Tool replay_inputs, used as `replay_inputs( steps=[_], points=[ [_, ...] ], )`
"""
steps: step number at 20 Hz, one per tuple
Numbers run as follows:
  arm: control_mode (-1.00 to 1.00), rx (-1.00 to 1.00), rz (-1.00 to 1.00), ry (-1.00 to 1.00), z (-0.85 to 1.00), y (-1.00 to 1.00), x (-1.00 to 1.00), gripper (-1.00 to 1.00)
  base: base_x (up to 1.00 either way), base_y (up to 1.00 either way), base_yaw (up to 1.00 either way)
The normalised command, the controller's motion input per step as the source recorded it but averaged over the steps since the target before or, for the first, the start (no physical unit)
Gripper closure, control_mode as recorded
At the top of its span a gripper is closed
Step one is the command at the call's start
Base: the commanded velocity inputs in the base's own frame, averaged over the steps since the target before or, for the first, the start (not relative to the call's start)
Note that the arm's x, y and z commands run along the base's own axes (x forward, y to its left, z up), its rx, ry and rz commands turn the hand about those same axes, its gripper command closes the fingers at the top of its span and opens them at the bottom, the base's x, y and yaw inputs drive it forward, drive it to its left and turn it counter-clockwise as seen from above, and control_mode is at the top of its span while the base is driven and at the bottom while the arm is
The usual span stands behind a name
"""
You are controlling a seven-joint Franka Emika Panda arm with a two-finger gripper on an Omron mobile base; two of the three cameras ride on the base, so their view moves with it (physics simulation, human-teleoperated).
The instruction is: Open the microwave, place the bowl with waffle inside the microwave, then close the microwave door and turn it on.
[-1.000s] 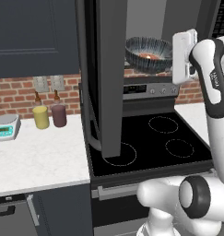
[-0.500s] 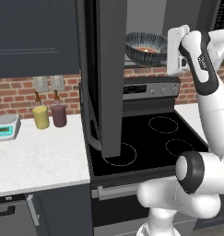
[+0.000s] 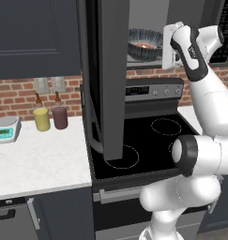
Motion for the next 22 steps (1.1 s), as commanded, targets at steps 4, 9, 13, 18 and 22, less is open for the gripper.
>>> replay_inputs(
  steps=[4, 9, 13, 18, 22],
  points=[
    [-1.0, 0.0, 0.0, 0.0, 0.0, 0.0, 0.44, 1.0, 0.0, 0.0, 0.0],
    [-1.0, 0.0, 0.0, 0.0, 0.0, 0.0, 0.33, 1.0, 0.0, 0.0, 0.0],
    [-1.0, 0.0, 0.0, 0.0, -0.01, 0.01, 0.36, 1.0, 0.0, 0.0, 0.0],
    [-1.0, 0.0, 0.0, 0.0, -0.1, 0.0, 0.33, 1.0, 0.0, 0.0, 0.0],
    [-1.0, 0.0, 0.0, 0.0, -0.17, 0.04, 0.31, 1.0, 0.0, 0.0, 0.0]
  ],
)
